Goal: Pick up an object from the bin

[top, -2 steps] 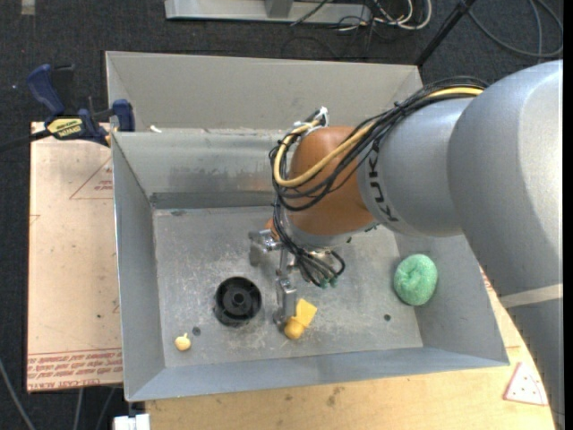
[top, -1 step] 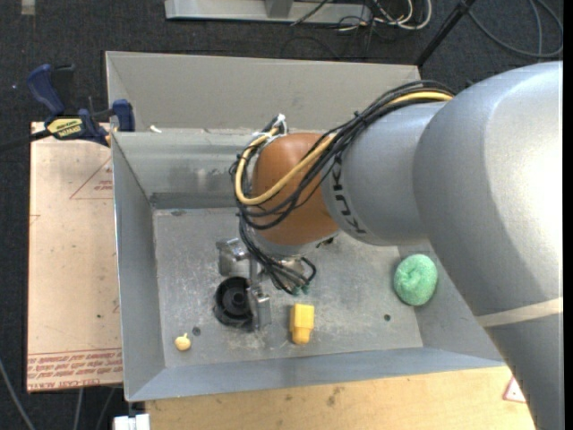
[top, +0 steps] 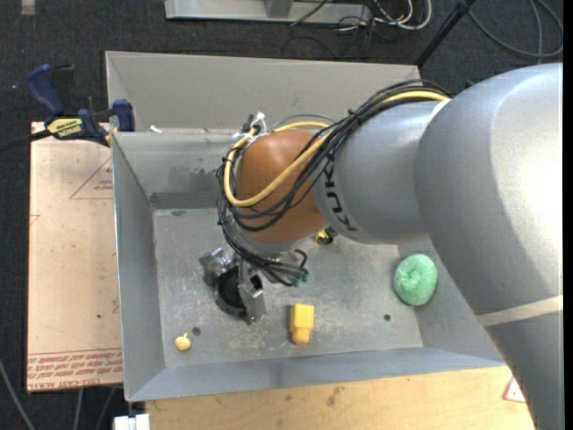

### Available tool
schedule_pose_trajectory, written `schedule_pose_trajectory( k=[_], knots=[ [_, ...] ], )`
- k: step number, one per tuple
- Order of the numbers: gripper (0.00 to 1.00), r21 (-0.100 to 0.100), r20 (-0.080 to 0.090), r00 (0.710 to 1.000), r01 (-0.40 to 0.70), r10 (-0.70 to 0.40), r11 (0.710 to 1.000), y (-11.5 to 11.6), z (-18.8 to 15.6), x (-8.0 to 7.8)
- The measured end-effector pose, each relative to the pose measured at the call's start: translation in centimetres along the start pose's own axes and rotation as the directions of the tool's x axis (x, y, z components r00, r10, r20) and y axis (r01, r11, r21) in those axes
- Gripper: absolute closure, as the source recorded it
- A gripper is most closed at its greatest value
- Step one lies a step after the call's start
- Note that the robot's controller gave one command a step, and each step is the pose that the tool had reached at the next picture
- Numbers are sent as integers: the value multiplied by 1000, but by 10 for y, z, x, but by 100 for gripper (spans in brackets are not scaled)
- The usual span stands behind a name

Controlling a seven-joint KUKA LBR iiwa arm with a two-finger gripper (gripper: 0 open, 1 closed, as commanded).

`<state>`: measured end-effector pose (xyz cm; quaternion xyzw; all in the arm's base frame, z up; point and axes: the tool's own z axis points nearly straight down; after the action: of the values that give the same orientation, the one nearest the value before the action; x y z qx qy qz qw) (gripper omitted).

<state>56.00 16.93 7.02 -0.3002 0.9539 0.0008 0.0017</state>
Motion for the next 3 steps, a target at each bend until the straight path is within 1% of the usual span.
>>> schedule_pose_trajectory(
  k=[1, 2, 3],
  knots=[
    [100, 0, 0, 1000, 0, 0, 1000, 0, 0, 0],
    [100, 0, 0, 1000, -21, 21, 1000, -11, -102, -16],
    [100, 0, 0, 1000, -21, 21, 1000, -11, -102, -16]
  ],
)
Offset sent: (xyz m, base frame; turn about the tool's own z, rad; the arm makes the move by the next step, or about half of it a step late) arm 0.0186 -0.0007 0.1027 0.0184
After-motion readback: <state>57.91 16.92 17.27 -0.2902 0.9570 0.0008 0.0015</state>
